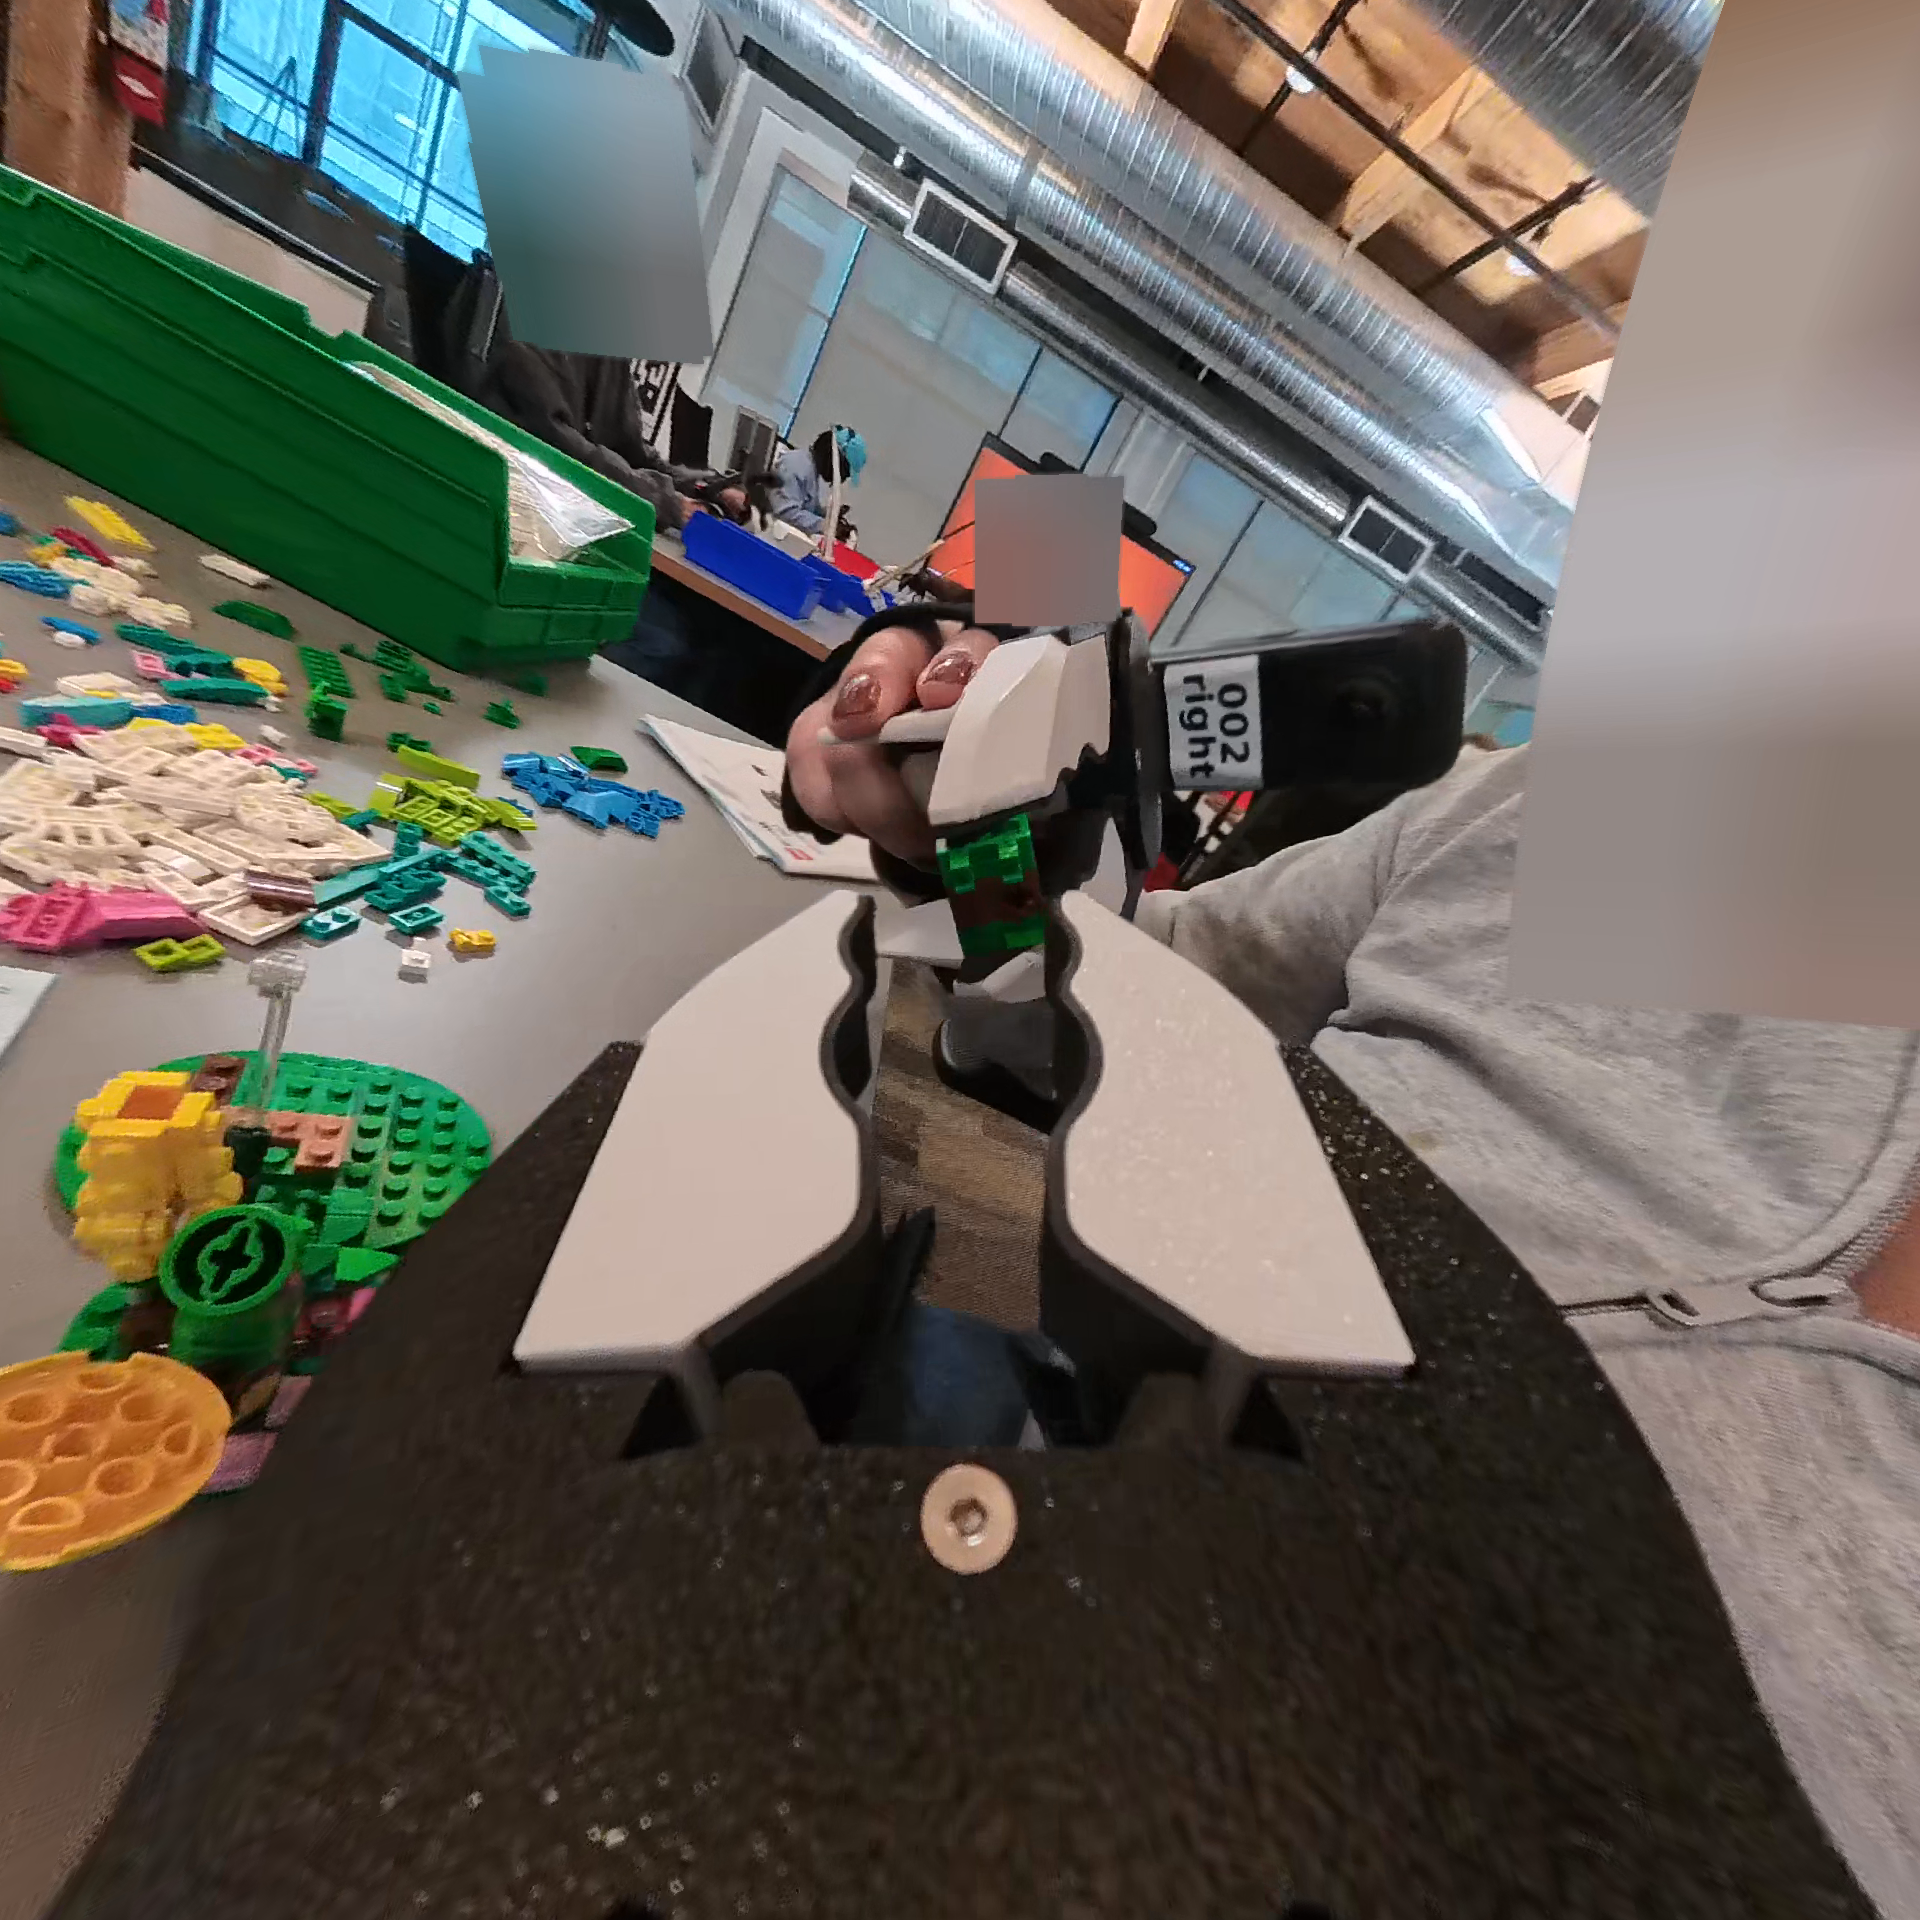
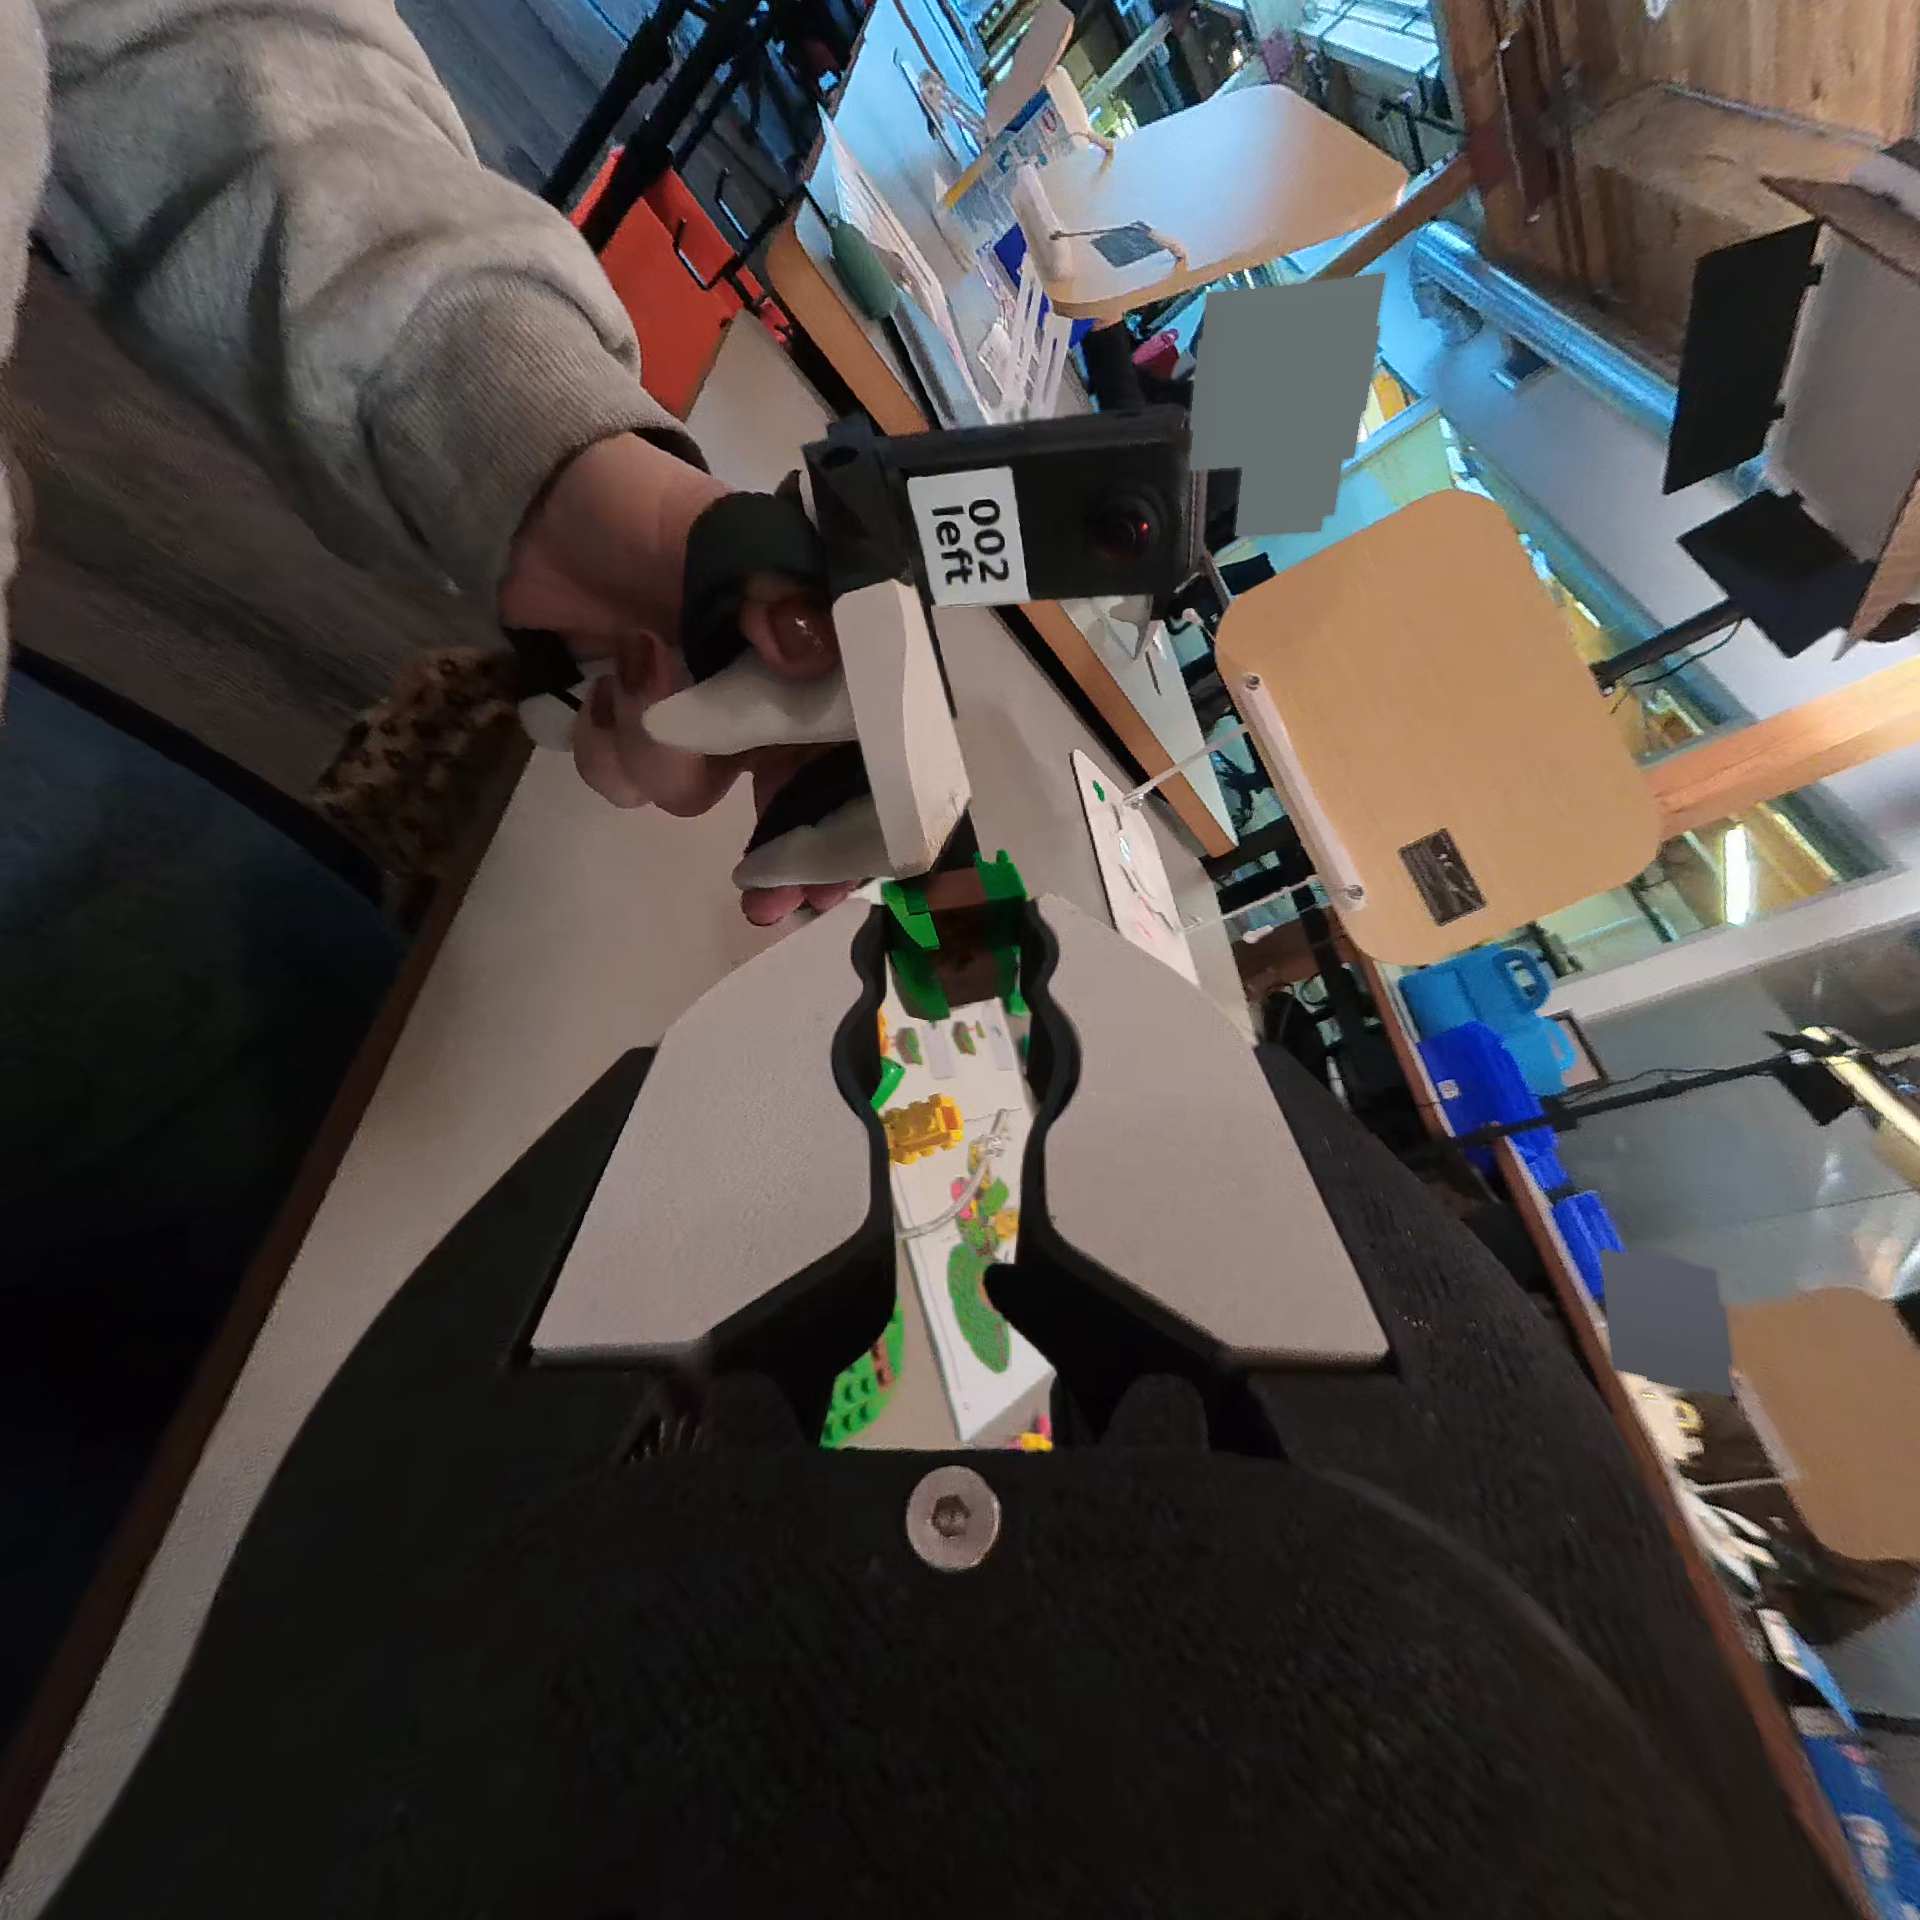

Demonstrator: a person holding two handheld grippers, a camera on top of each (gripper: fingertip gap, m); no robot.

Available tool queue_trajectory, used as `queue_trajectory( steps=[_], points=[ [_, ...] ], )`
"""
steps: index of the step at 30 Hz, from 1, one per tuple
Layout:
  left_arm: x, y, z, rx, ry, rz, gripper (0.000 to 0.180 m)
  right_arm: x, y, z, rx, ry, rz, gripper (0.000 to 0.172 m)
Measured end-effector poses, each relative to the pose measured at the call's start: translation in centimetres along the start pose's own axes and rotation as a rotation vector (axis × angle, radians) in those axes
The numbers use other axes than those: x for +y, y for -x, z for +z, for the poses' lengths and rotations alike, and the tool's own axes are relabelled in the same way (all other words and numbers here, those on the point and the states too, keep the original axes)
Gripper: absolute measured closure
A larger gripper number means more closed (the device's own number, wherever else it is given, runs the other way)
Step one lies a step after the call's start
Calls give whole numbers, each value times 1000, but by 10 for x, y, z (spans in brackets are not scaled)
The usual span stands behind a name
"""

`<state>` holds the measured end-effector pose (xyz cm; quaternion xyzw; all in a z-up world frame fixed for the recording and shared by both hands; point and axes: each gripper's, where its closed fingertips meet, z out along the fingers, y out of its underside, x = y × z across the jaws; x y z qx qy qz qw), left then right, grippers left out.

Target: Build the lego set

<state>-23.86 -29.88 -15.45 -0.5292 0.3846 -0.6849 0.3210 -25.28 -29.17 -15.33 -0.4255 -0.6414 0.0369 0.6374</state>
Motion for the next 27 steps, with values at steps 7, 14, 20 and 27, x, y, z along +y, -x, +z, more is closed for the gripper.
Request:
queue_trajectory(
  steps=[7, 14, 20, 27],
  points=[
    [3, -3, 2, 33, -5, 18, 164, 3, 9, 6, 11, 71, -145, 149],
    [-2, -5, -5, 14, -36, 213, 165, -3, 9, -1, -210, -64, 450, 128],
    [0, -6, -6, -51, -19, 445, 164, -6, 1, -9, -303, -126, 732, 154],
    [7, -9, -2, -62, 6, 526, 164, -2, 9, -7, -347, -84, 745, 156]
  ],
)
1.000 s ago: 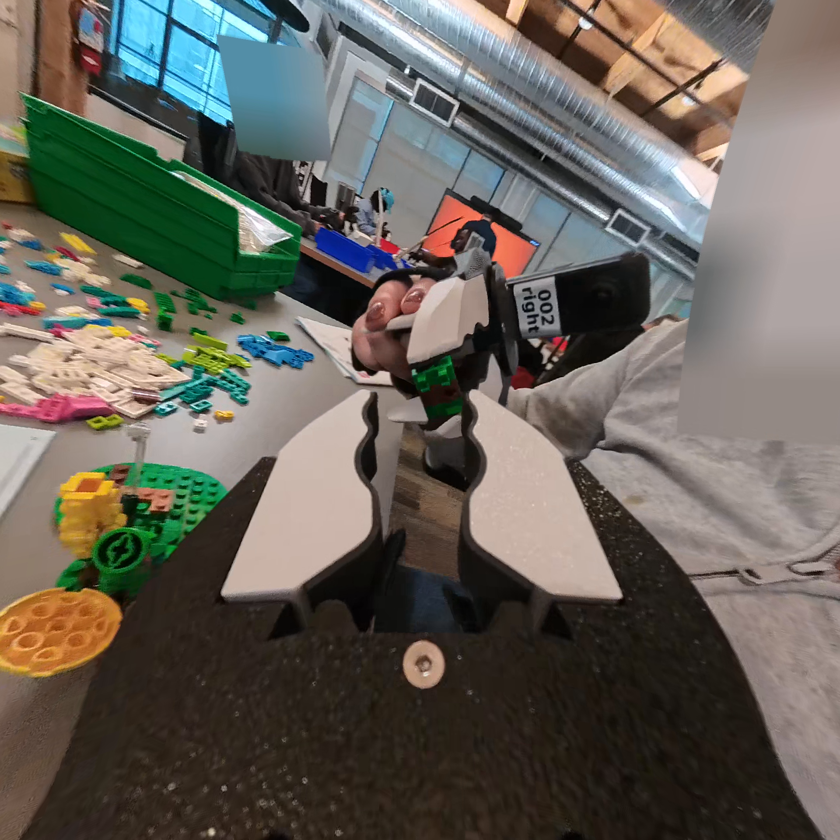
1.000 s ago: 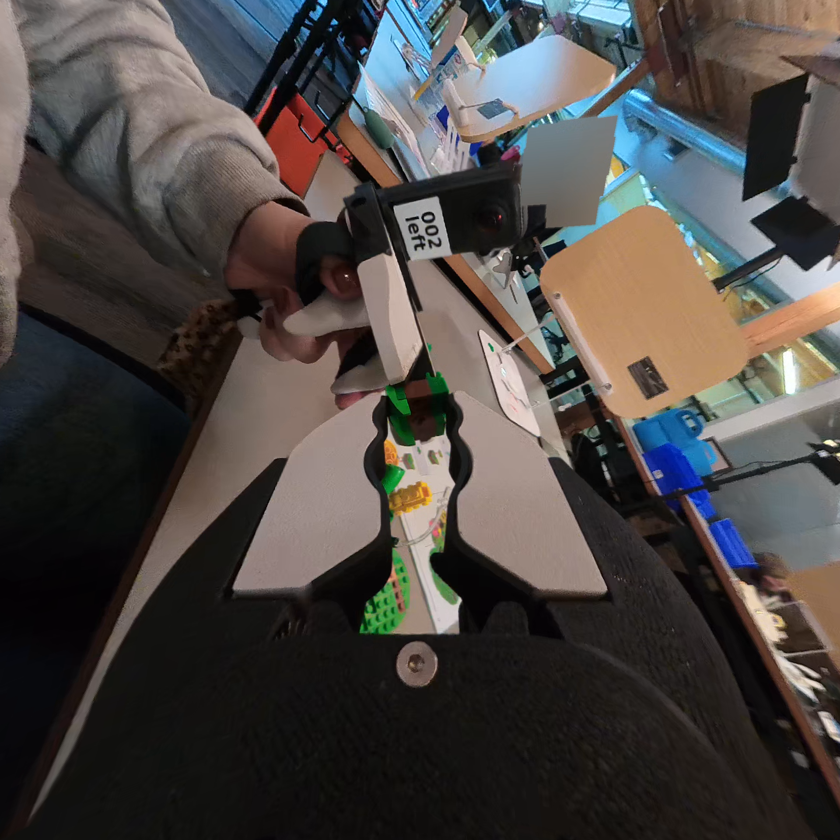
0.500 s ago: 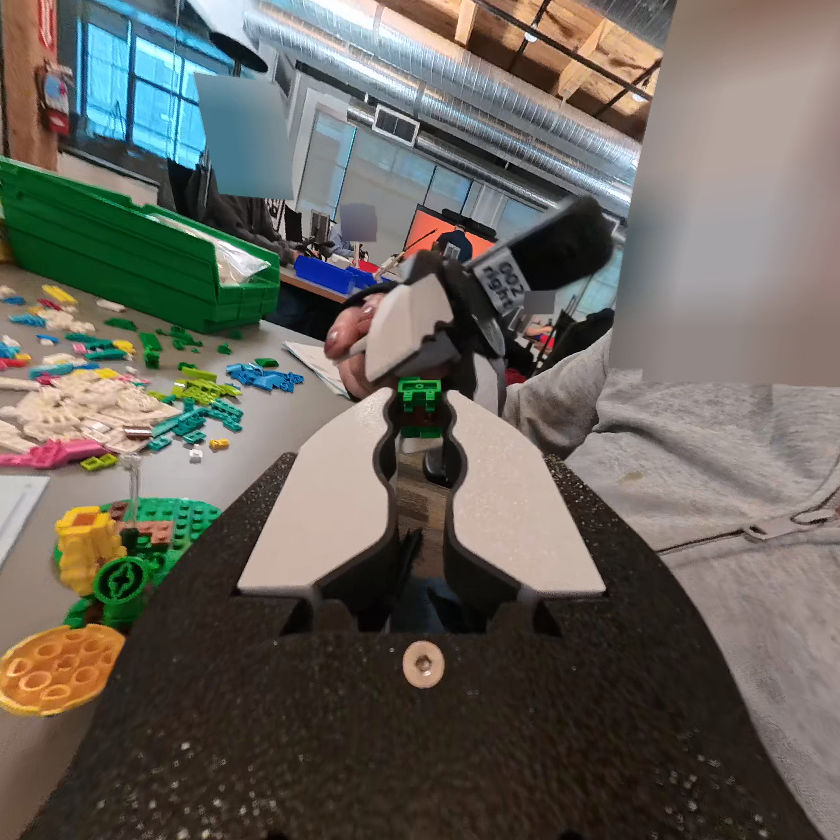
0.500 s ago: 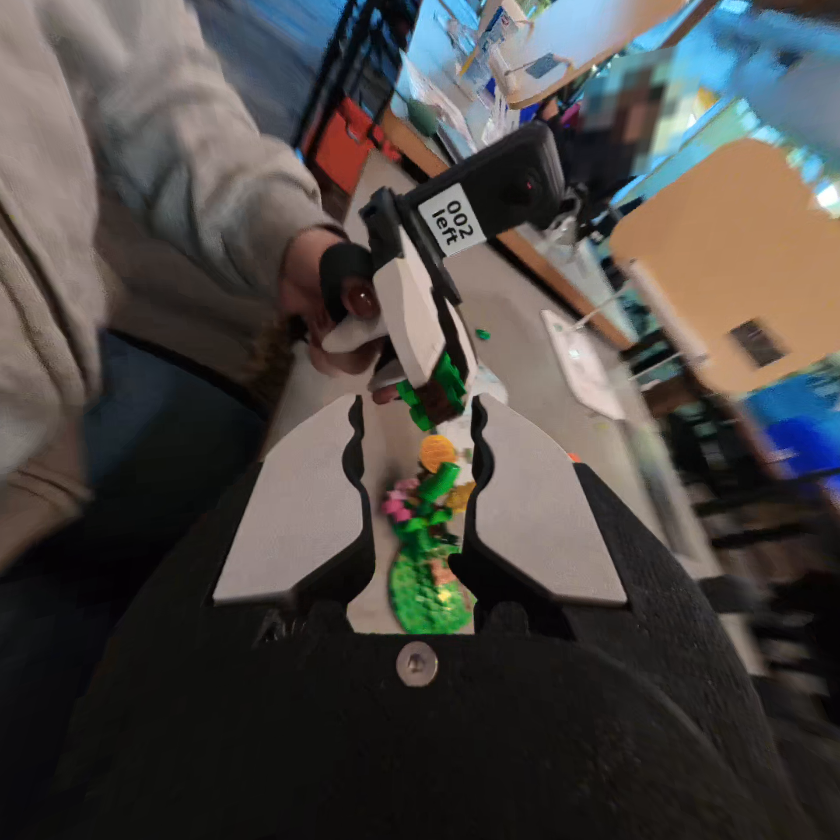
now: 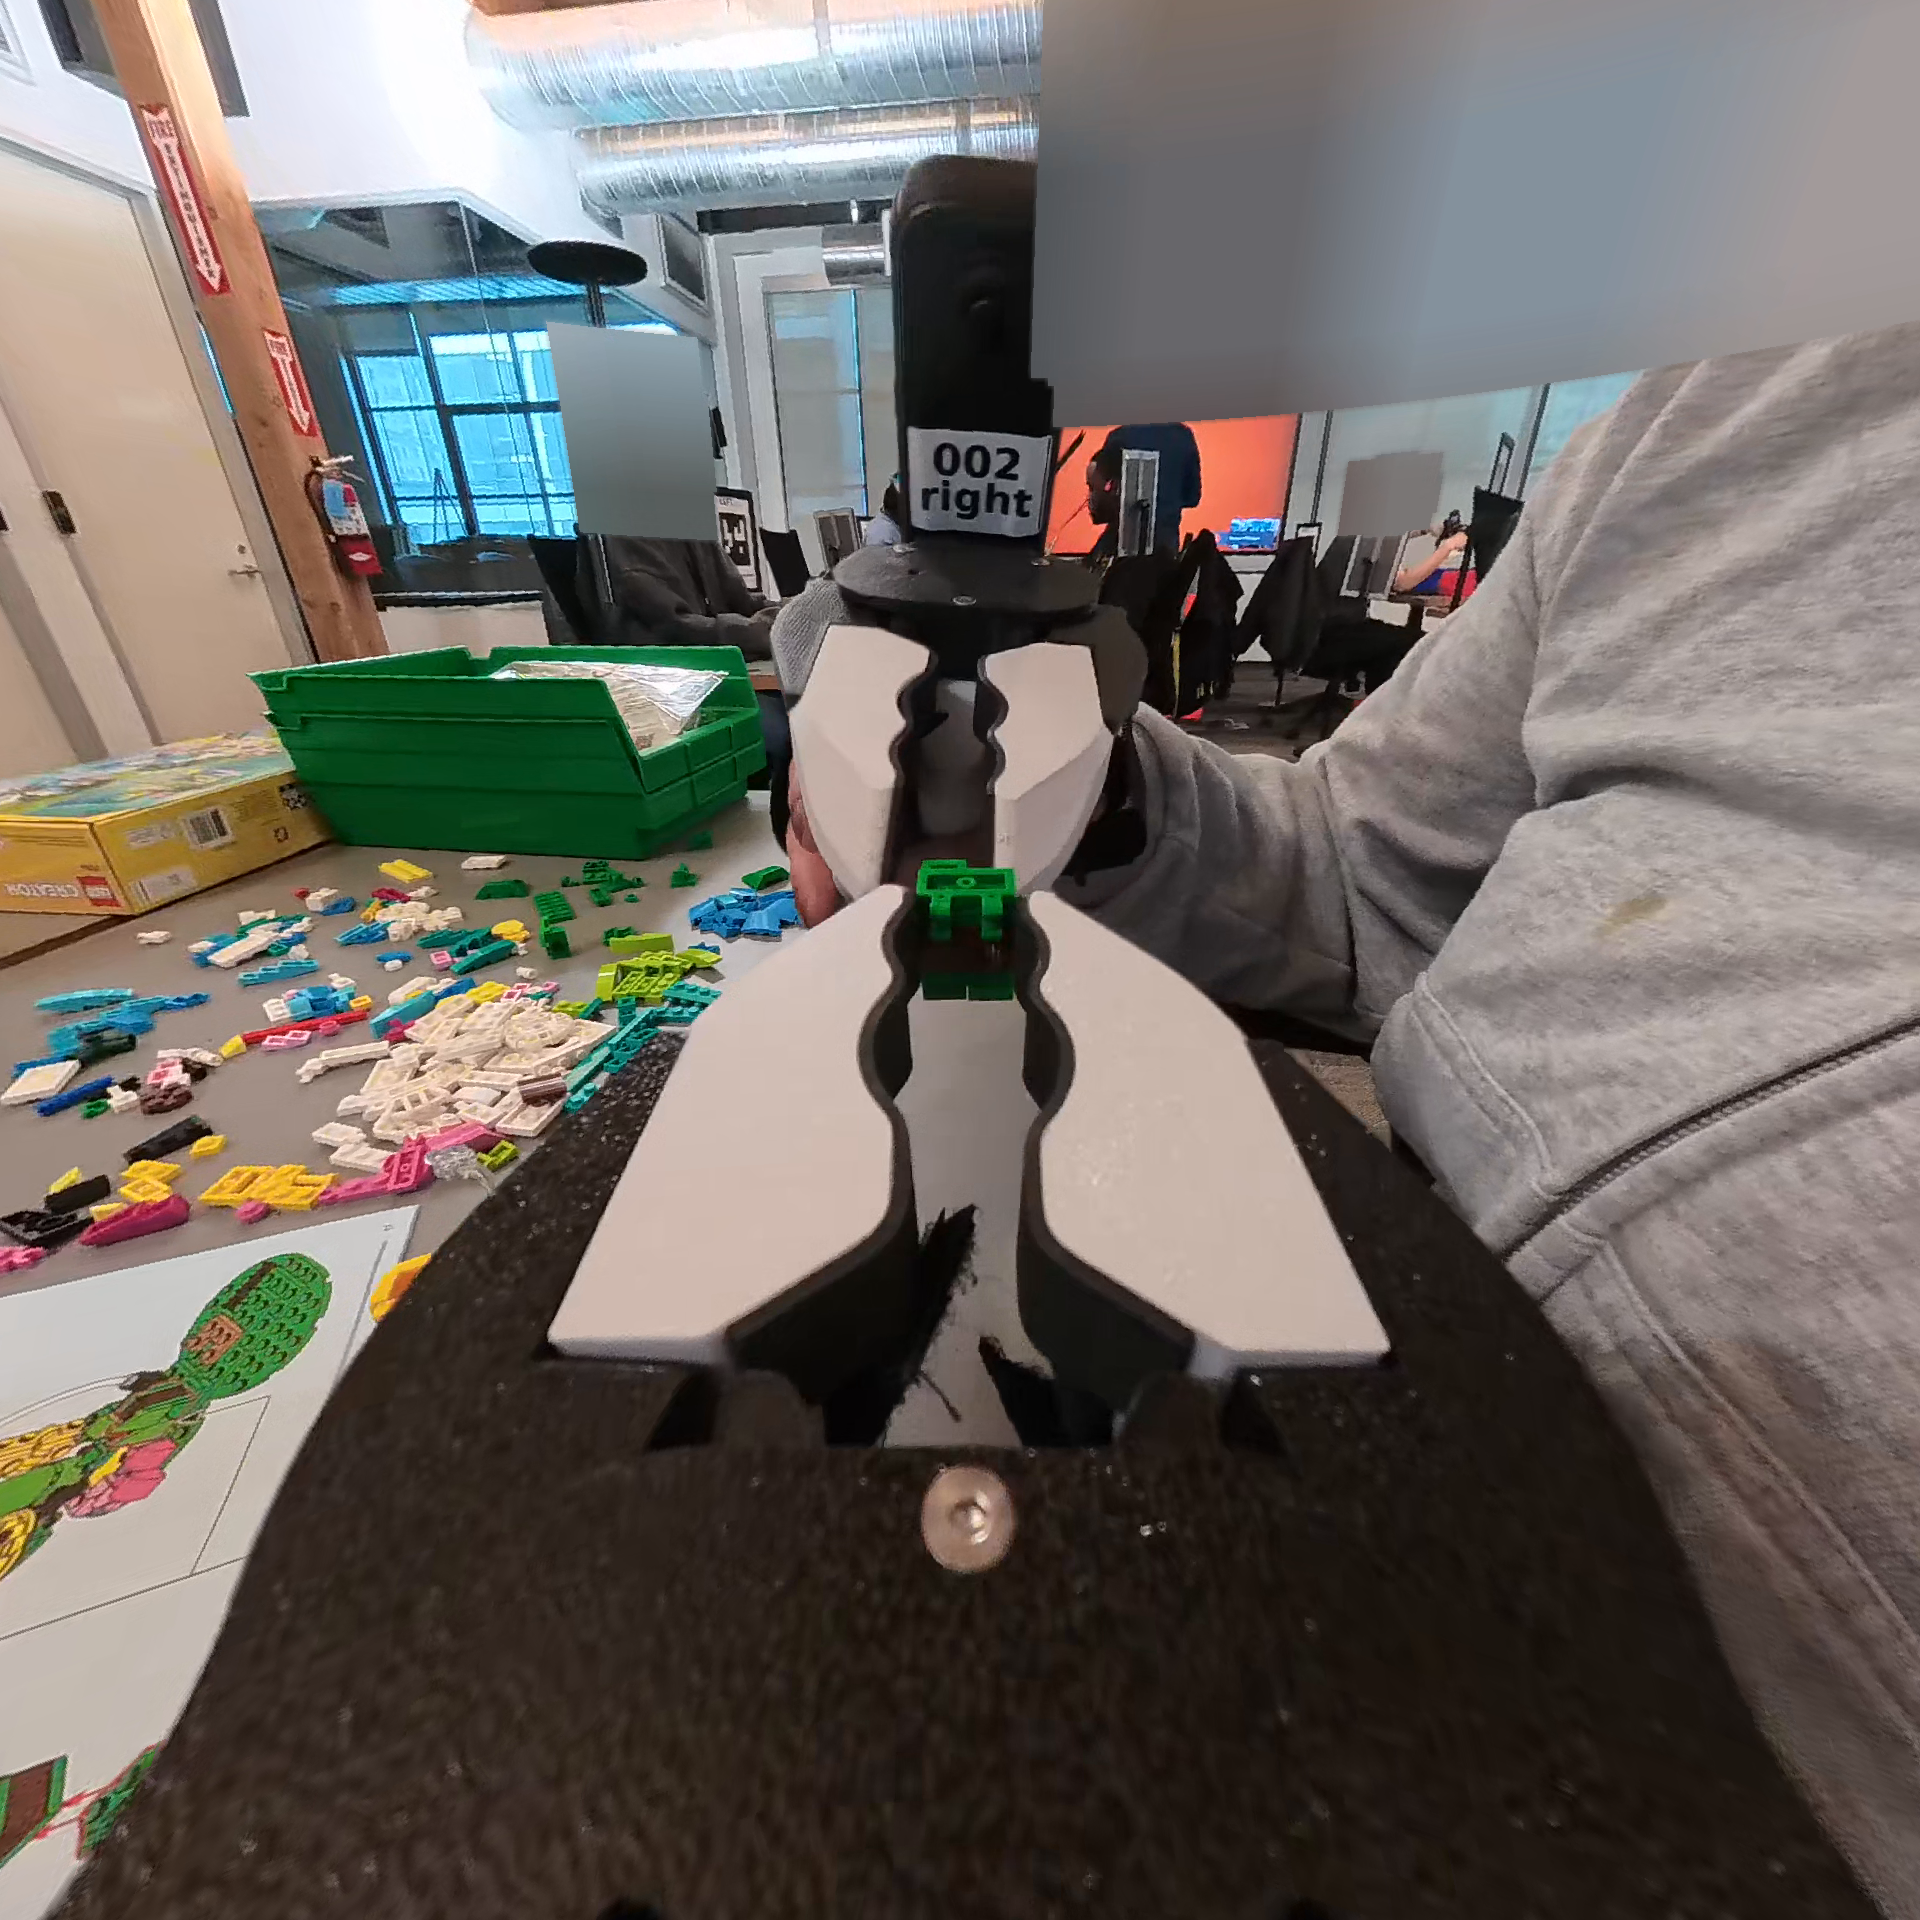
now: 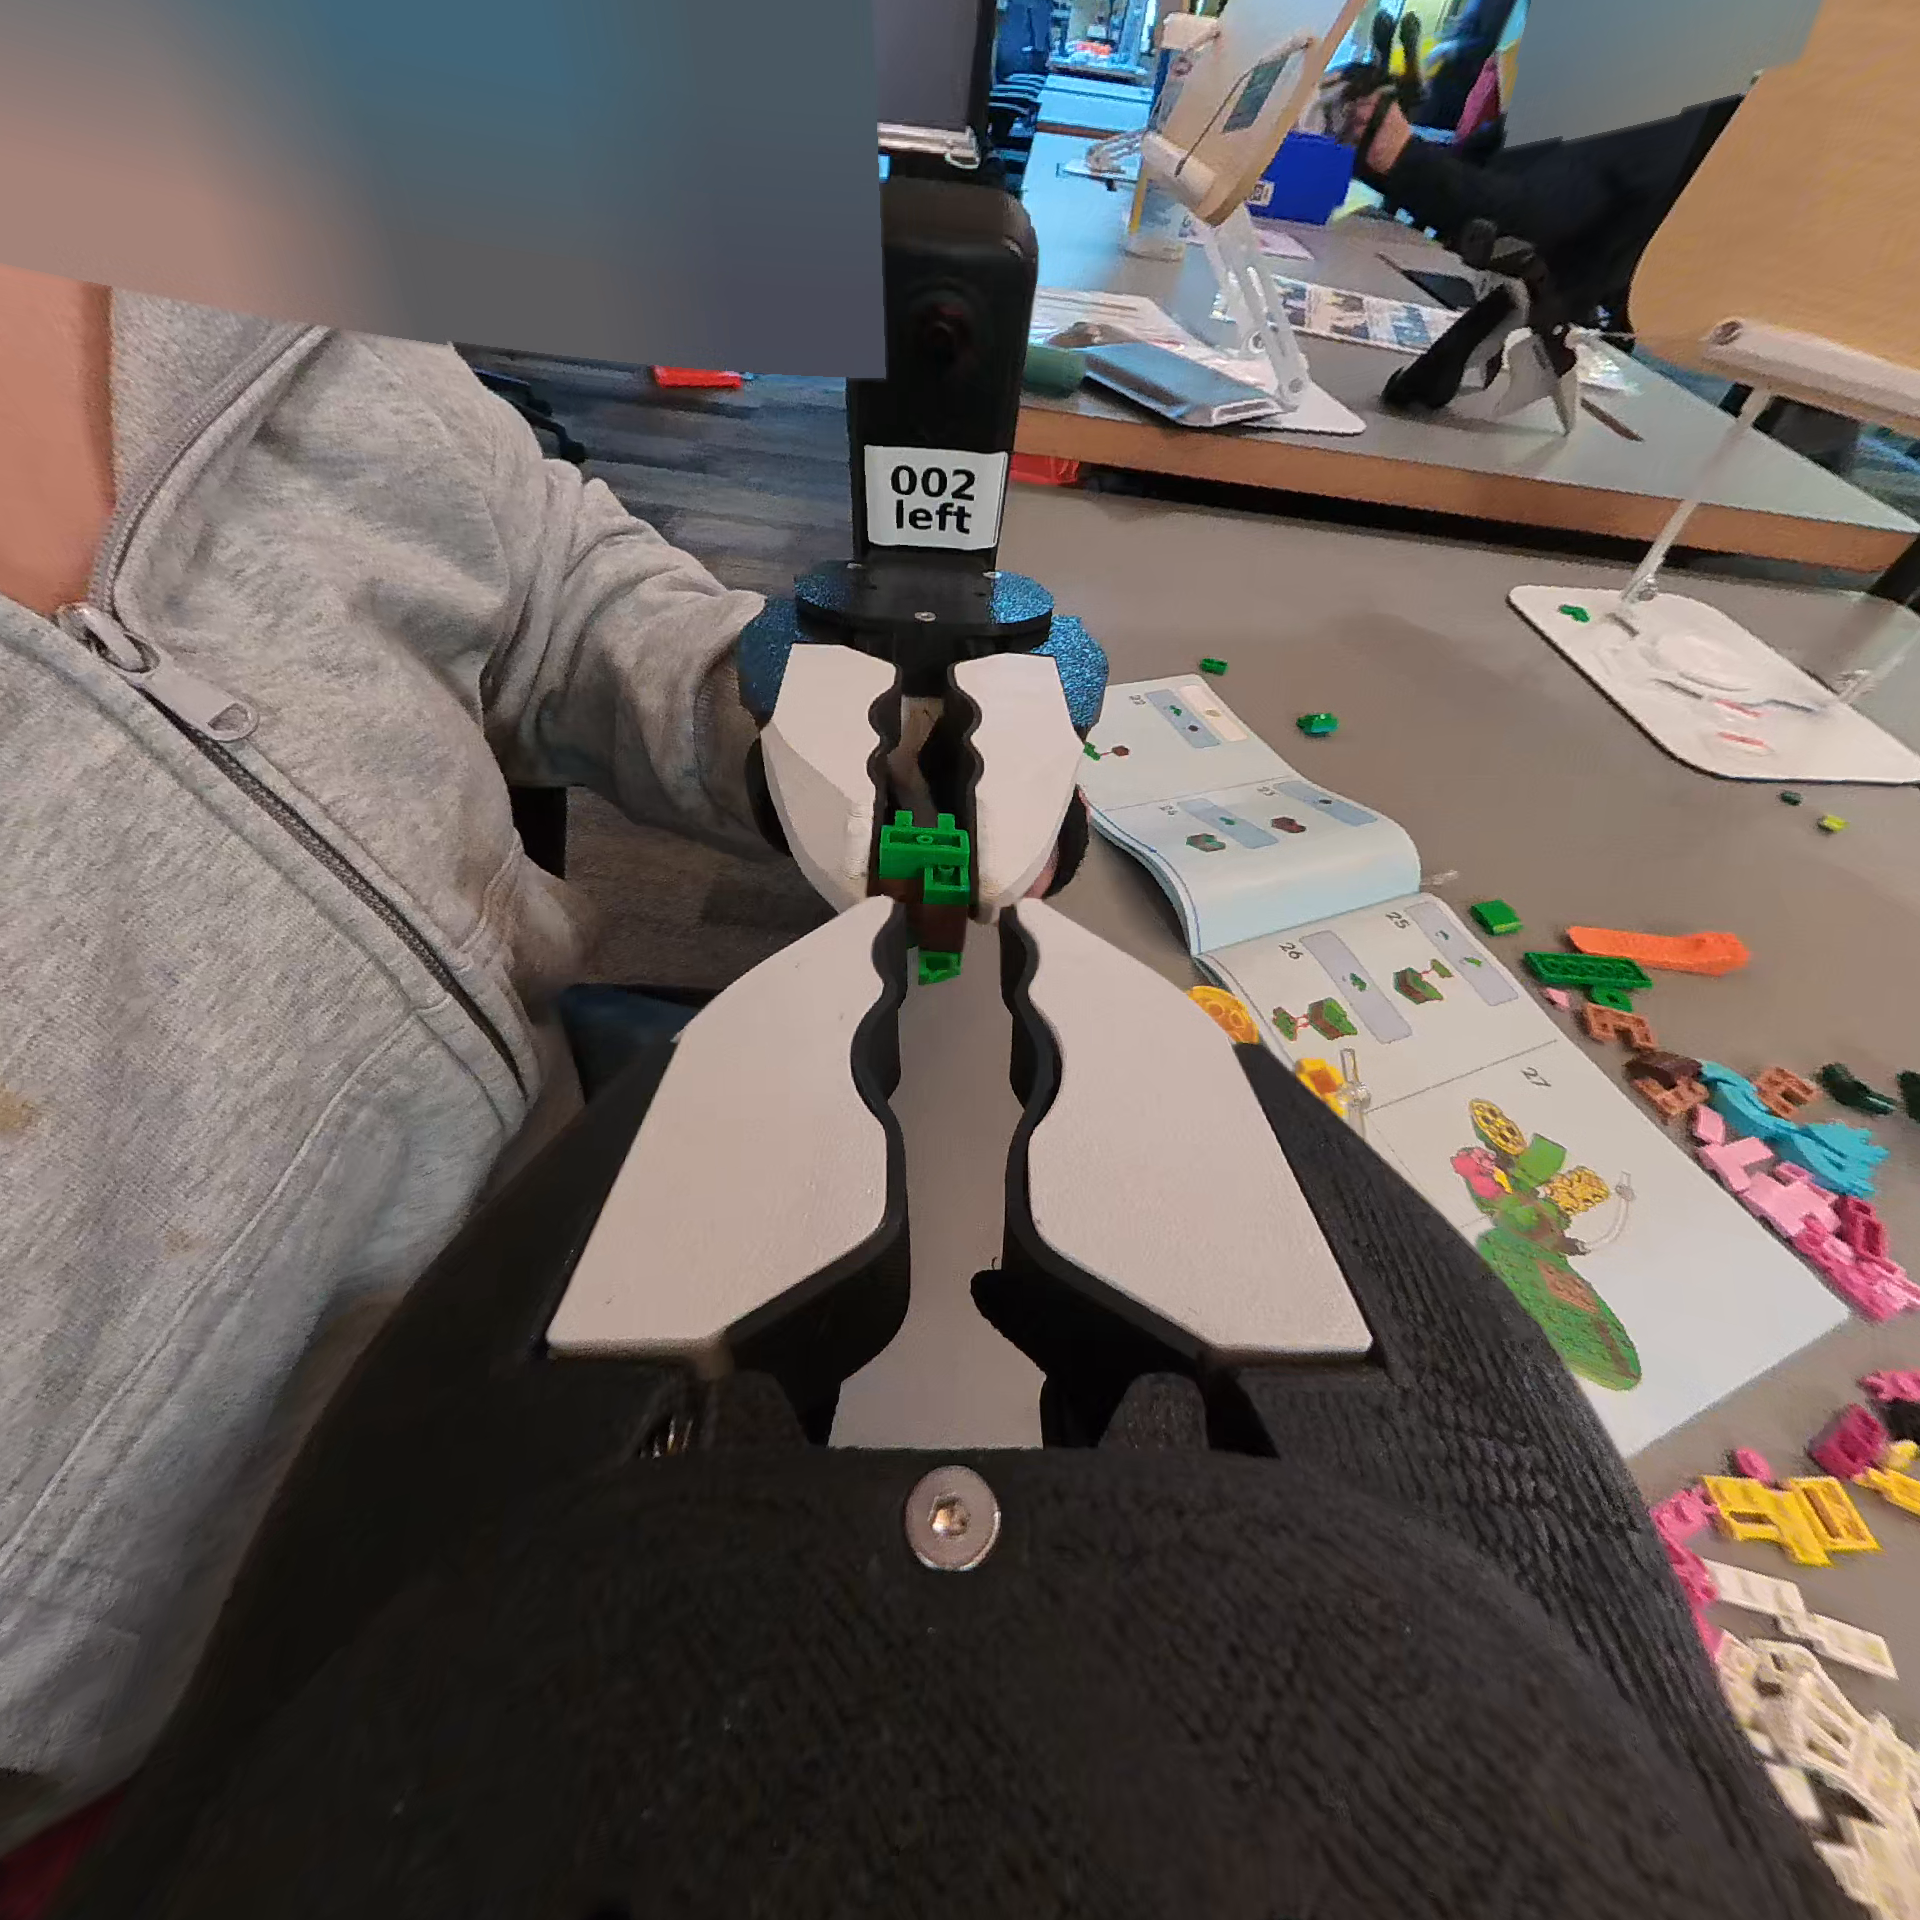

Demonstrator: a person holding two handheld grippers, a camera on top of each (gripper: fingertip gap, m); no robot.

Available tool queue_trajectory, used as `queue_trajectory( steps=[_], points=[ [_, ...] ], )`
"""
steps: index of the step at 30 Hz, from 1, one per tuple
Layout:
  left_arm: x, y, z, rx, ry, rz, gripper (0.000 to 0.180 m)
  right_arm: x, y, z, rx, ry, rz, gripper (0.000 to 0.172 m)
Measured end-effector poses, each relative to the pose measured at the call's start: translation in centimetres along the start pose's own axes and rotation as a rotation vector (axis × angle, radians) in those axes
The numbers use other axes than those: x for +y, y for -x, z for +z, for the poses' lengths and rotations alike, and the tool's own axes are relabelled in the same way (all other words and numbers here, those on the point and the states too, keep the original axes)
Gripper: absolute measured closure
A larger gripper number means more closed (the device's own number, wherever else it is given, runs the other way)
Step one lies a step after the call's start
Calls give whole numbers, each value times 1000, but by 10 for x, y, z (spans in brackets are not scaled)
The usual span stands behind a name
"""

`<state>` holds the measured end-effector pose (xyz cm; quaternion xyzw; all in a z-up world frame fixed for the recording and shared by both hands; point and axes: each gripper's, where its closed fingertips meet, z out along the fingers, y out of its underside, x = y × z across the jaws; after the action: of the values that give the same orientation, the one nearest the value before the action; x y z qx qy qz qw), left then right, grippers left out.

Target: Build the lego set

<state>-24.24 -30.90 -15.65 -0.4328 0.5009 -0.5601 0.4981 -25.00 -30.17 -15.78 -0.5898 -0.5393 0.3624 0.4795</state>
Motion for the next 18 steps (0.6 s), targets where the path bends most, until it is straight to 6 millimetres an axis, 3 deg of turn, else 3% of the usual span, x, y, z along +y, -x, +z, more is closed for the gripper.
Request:
queue_trajectory(
  steps=[8, 11, 18],
  points=[
    [3, 1, 1, -19, 23, 8, 164, 4, -2, 1, 11, 19, -15, 162],
    [5, 11, -2, -76, 41, 26, 148, 4, -3, -1, 23, 26, -24, 166],
    [12, 6, 0, -46, 78, 52, 165, 7, -5, -1, 36, 46, -42, 166]
  ],
)
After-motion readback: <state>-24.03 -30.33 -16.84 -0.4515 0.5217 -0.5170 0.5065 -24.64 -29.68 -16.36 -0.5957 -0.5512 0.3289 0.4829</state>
